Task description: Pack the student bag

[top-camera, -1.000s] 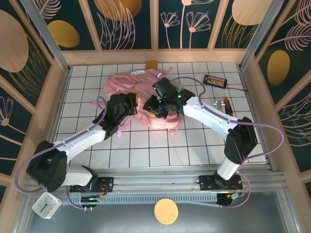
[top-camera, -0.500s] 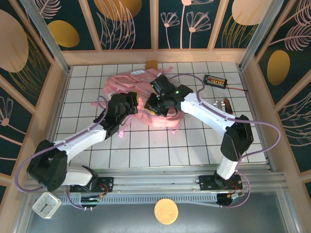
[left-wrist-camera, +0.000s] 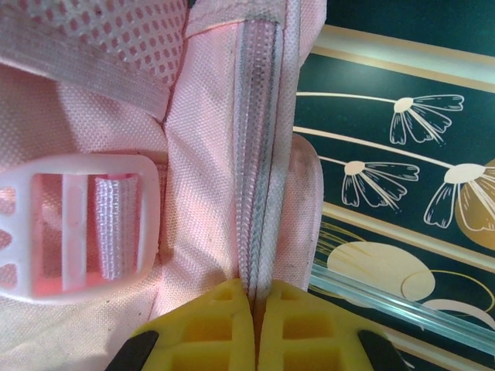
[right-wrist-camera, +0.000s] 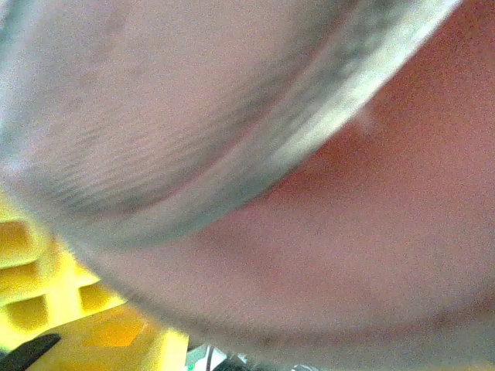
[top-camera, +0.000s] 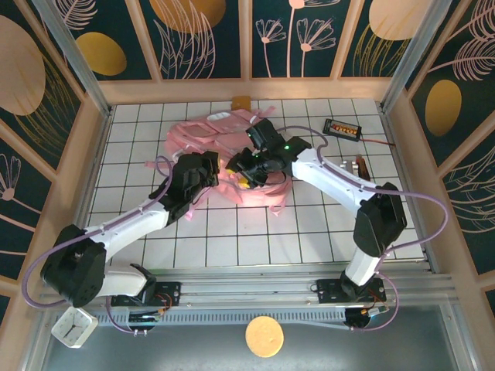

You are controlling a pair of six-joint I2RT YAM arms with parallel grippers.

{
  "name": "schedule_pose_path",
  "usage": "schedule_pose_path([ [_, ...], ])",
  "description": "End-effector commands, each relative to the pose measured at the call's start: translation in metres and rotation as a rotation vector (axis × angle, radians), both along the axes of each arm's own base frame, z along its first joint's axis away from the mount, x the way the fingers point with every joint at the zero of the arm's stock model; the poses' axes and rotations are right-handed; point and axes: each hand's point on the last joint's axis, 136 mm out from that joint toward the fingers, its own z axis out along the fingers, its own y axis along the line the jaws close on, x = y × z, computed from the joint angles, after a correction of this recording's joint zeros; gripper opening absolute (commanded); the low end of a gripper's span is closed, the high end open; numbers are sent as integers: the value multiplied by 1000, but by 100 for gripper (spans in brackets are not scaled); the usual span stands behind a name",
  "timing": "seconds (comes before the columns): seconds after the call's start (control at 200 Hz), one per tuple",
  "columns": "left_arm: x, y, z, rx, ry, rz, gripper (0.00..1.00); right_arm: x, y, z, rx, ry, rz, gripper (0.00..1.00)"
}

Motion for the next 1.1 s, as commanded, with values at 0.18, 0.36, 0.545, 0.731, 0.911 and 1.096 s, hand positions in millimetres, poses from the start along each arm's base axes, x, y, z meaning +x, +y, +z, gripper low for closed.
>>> schedule_pose_path([
  [0.18, 1, -22, 76, -155, -190, -62, 0, -11, -8, 49, 2, -105, 33, 43],
  [0.36, 2, -24, 75, -163, -188, -66, 0, -6, -13, 41, -60, -126, 51, 42],
  [0.545, 2, -25, 79, -168, -194, -70, 0, 1, -20, 21, -133, -133, 77, 39],
  [0.731, 3, -29, 82, -170, -197, -87, 0, 9, -13, 10, -174, -144, 106, 37],
  [0.911, 3, -31, 82, -170, -197, -97, 0, 13, -13, -2, -220, -142, 119, 37],
  [1.096, 3, -33, 87, -161, -208, -106, 0, 16, -18, -12, -273, -145, 123, 28],
])
